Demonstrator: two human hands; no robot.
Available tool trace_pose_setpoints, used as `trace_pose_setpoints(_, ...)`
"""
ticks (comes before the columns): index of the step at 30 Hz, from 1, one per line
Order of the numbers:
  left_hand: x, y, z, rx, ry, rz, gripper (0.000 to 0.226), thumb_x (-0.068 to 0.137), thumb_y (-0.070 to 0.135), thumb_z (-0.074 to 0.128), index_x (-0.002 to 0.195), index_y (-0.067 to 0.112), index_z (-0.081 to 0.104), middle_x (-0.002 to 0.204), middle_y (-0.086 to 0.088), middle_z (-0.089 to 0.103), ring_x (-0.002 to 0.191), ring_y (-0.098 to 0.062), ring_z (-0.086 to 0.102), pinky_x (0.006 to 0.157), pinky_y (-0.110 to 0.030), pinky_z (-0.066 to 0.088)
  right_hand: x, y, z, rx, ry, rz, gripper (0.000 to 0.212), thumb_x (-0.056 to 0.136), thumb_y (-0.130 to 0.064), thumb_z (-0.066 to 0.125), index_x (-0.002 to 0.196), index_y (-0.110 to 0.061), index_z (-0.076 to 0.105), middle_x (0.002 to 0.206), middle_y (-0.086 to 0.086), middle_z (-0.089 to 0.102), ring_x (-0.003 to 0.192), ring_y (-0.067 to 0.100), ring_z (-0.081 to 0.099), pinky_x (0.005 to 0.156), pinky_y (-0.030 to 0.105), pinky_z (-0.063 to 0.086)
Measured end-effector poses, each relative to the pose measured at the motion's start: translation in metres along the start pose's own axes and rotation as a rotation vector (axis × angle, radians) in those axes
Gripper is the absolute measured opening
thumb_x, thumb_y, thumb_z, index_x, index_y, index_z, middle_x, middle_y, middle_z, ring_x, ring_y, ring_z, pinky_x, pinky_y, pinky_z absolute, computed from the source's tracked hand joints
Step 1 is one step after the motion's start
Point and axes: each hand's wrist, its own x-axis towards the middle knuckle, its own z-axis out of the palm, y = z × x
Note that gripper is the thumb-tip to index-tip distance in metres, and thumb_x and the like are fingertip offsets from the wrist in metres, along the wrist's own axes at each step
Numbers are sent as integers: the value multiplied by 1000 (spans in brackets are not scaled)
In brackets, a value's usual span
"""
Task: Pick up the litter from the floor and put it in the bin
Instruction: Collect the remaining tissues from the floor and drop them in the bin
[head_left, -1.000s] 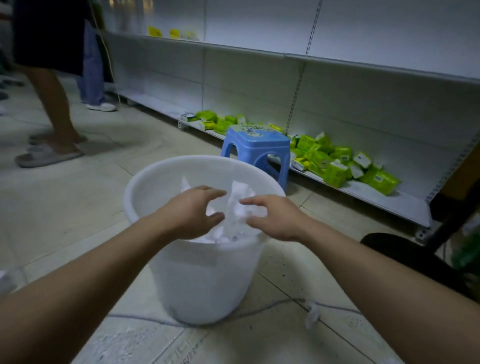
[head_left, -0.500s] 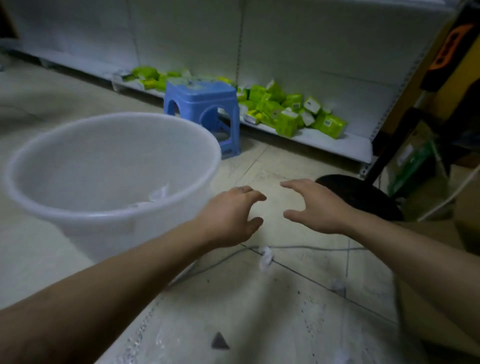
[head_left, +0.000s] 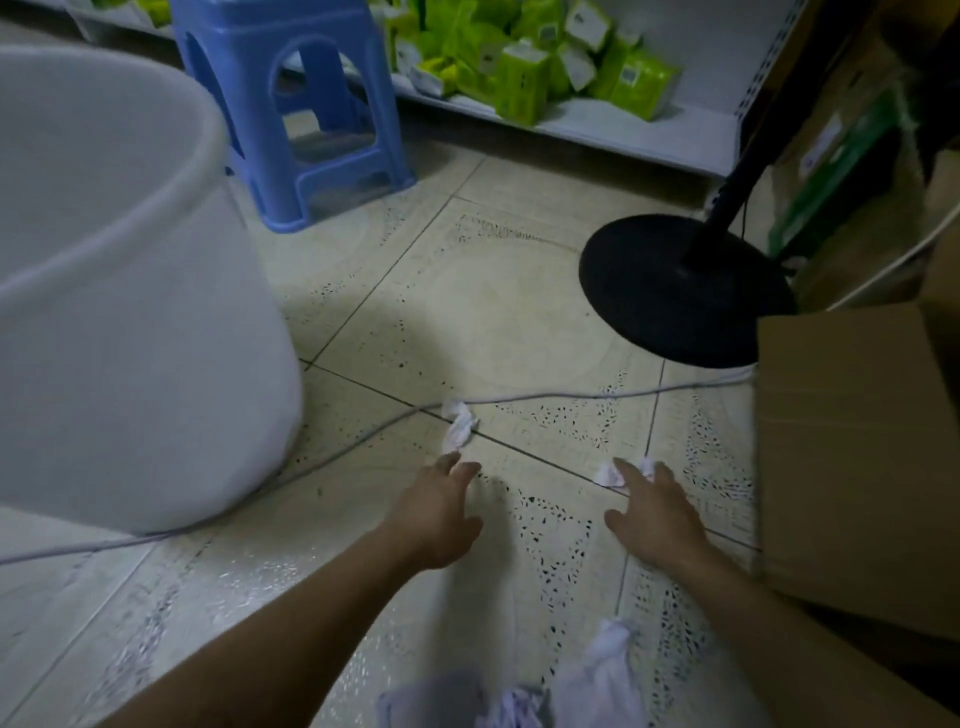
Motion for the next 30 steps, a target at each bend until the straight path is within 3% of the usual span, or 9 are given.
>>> trace_pose_setpoints(4, 23, -2, 15, 64, 42, 8, 75, 90, 22, 54, 150, 25, 10, 160, -2, -9, 145, -30, 9, 113, -47, 28, 11, -5, 16, -45, 140, -68, 59, 93, -39, 51, 147, -26, 31, 155, 9, 29, 132, 32, 37, 105, 40, 36)
trace_pose_setpoints(8, 56, -13, 13, 135, 101, 6, 78, 91, 6, 46, 151, 29, 1, 159, 2, -14, 146, -24, -3, 113, -55, 24, 9, -18, 30, -281, 156, -194, 47, 98, -31, 38, 142, -17, 37, 148, 7, 41, 128, 28, 41, 99, 36, 41)
trace_pose_setpoints(12, 71, -26, 19, 160, 57, -45, 73, 91, 10, 46, 150, 26, 6, 160, -1, 7, 143, -27, 18, 109, -52, 31, 4, -30, 35, -461, 69, -235, 39, 92, -18, 48, 130, -14, 49, 137, 8, 50, 129, 25, 43, 98, 36, 40)
trace_pose_setpoints(19, 55, -36, 36, 212, 187, 44, 44, 92, 10, 50, 135, 21, 45, 133, -9, 50, 116, -24, 47, 98, -37, 41, -9, -34, 41, -628, 87, -315, 23, 87, -7, 46, 101, -14, 62, 106, 7, 66, 101, 25, 59, 87, 35, 39)
trace_pose_setpoints(21, 43, -41, 40, 190, 185, 76, 34, 91, 14, 55, 125, 18, 53, 123, -7, 54, 108, -21, 50, 95, -32, 42, -13, -38, 41, -636, 93, -309, 21, 86, -4, 48, 94, -15, 65, 96, 5, 69, 90, 23, 62, 80, 33, 39)
trace_pose_setpoints(24, 31, -45, 43, 118, 201, 58, 37, 91, 11, 55, 126, 18, 48, 115, -8, 59, 100, -20, 53, 85, -29, 45, -17, -42, 40, -633, 91, -306, 20, 84, -1, 52, 86, -17, 63, 89, 4, 70, 80, 21, 62, 73, 31, 34)
trace_pose_setpoints(26, 23, -48, 39, 36, 198, -15, 41, 91, 9, 53, 130, 16, 44, 113, -9, 61, 94, -21, 56, 76, -27, 44, -20, -42, 38, -634, 81, -322, 19, 84, -2, 53, 88, -18, 62, 89, 3, 70, 76, 20, 60, 72, 30, 32)
trace_pose_setpoints(30, 0, -59, 21, -13, 219, -28, 18, 91, 10, 51, 105, 12, 62, 109, -11, 59, 93, -24, 57, 76, -28, 43, -28, -42, 32, -595, 101, -348, 23, 88, -6, 53, 101, -19, 66, 93, 1, 71, 83, 17, 64, 72, 27, 39)
